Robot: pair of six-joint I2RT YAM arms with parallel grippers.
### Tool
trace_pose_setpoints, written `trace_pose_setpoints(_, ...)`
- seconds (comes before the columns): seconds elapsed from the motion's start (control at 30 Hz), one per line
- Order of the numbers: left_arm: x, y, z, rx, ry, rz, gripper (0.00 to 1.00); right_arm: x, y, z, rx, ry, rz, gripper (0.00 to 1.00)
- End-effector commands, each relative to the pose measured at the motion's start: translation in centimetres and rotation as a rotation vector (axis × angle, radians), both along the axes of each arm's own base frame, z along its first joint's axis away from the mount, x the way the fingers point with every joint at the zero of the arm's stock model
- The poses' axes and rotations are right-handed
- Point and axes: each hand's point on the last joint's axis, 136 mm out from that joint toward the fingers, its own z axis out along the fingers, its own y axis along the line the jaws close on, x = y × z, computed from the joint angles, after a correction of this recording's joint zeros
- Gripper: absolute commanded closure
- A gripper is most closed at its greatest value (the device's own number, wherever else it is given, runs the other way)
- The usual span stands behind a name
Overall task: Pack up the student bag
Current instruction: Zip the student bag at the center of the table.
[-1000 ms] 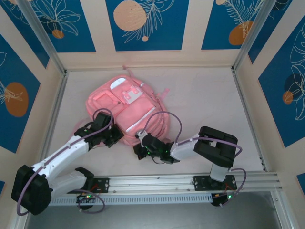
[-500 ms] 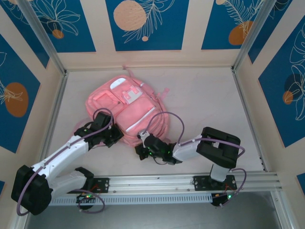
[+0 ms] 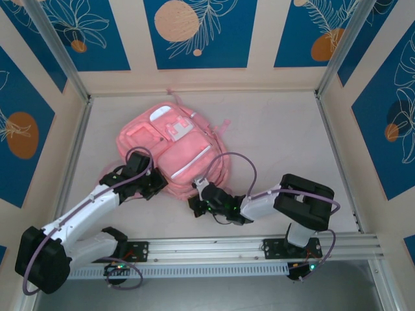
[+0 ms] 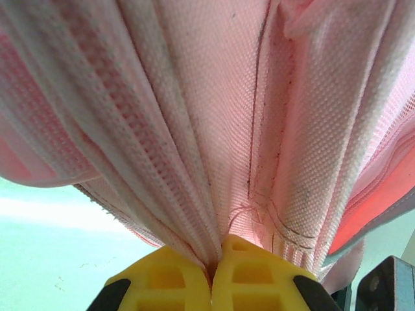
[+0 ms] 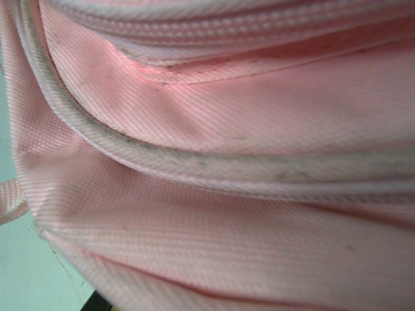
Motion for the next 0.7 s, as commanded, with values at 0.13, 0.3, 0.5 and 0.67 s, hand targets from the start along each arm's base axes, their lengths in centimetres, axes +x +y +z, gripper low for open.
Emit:
trace_pose_setpoints(0.13, 0.6, 0.9, 1.2, 0.016, -0.050, 0.011, 0.99, 1.5, -3.8, -1.1, -0.054, -0.008, -0.123, 1.00)
trace_pose_setpoints(0.3, 0.5, 1.0, 1.2, 0.017, -0.050, 0.010, 0.99, 1.5, -5.2, -1.2, -0.059, -0.010, -0.149, 1.00)
trace_pose_setpoints(0.5, 0.4, 1.1, 1.2, 0.018, -0.050, 0.007, 0.99, 1.8, -7.2, -1.1, -0.065, -0.017, -0.191, 1.00)
trace_pose_setpoints(0.67, 0.3, 1.2, 1.2, 0.020, -0.052, 0.007, 0.99, 2.1, -9.0, -0.6, -0.068, -0.028, -0.224, 1.00)
